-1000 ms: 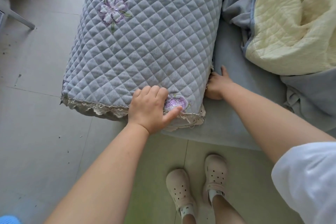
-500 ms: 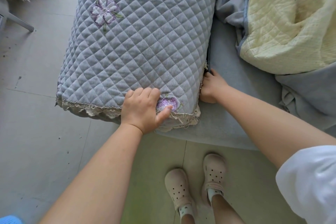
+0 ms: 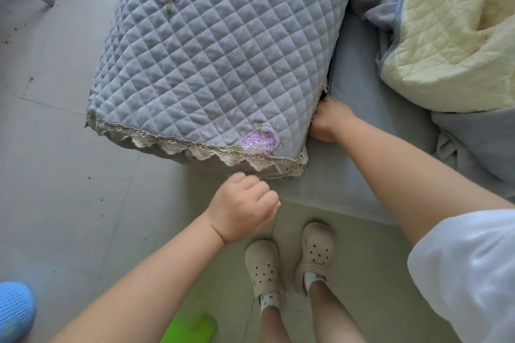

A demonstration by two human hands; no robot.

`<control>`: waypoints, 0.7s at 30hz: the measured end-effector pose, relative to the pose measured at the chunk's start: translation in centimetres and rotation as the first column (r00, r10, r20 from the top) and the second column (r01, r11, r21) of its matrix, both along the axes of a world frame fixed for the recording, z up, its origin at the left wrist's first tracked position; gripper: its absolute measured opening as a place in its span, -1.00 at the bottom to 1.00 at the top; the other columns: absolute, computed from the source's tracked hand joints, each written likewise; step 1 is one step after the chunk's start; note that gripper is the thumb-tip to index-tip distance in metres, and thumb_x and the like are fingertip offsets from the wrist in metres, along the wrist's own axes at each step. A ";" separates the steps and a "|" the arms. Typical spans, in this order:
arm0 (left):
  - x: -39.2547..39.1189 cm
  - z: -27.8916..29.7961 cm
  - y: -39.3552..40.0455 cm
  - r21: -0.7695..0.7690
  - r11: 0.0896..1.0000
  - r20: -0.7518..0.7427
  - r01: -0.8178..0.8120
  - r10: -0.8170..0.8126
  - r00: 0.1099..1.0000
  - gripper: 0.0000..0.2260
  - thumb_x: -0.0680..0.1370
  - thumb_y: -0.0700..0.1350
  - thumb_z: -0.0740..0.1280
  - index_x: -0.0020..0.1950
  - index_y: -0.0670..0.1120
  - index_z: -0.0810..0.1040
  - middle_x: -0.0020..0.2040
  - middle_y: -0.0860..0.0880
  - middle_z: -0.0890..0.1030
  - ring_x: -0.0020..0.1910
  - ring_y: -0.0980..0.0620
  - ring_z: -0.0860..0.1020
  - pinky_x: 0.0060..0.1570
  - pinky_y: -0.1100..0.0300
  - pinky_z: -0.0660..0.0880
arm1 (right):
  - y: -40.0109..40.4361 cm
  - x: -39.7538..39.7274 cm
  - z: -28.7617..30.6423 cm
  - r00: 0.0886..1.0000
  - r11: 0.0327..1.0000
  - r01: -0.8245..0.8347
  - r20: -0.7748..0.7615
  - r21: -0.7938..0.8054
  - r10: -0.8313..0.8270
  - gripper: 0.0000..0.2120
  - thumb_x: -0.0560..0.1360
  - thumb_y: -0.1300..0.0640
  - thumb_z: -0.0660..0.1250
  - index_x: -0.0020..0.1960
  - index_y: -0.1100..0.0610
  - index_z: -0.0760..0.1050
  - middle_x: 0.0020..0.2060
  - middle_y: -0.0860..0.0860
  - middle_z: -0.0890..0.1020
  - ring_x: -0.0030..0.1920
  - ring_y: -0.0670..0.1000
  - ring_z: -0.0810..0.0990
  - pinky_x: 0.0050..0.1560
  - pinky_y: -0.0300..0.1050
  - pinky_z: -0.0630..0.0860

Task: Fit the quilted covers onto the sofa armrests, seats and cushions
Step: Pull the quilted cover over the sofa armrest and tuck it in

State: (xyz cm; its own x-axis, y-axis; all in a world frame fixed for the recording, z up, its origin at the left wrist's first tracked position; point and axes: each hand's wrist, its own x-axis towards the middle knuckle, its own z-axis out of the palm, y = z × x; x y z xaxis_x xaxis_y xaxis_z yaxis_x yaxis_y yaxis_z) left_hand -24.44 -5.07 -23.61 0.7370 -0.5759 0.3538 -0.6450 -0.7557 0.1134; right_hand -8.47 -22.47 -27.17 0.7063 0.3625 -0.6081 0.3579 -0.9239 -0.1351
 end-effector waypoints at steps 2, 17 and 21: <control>-2.9 -1.7 -0.5 0.024 0.999 -0.207 -0.025 0.029 0.978 -0.78 0.42 -0.08 0.20 -0.43 -0.09 0.39 -0.51 -0.03 0.43 -0.52 -0.04 0.42 -0.47 0.22 0.31 | -0.4 -0.2 -0.8 0.997 0.996 -0.073 -0.020 -0.056 0.072 -0.50 0.56 -0.01 0.04 0.48 0.09 0.15 0.43 0.09 0.28 0.43 0.11 0.18 0.44 -0.10 -0.04; 2.3 -3.4 -0.4 0.168 -0.595 -0.923 -0.786 -0.375 0.086 -0.57 0.60 0.17 -0.04 -0.15 -0.12 0.42 -0.23 -0.03 0.45 -0.25 0.08 0.44 -0.11 0.24 0.44 | 0.3 -3.8 -2.1 0.938 0.945 0.235 0.202 0.226 -0.282 -0.50 0.44 0.05 -0.03 0.13 0.36 0.47 0.10 0.29 0.51 0.19 0.21 0.40 0.13 -0.06 0.26; 3.1 -3.5 0.5 0.208 -0.594 -0.892 -0.777 -0.441 0.098 -0.56 0.57 0.19 -0.02 -0.17 -0.14 0.41 -0.20 -0.06 0.43 -0.23 0.05 0.44 -0.02 0.18 0.43 | 0.2 -3.1 -2.3 0.968 0.987 0.117 0.208 0.109 -0.138 -0.66 0.55 0.11 0.13 0.22 0.30 0.42 0.16 0.26 0.48 0.25 0.17 0.35 0.18 -0.06 0.18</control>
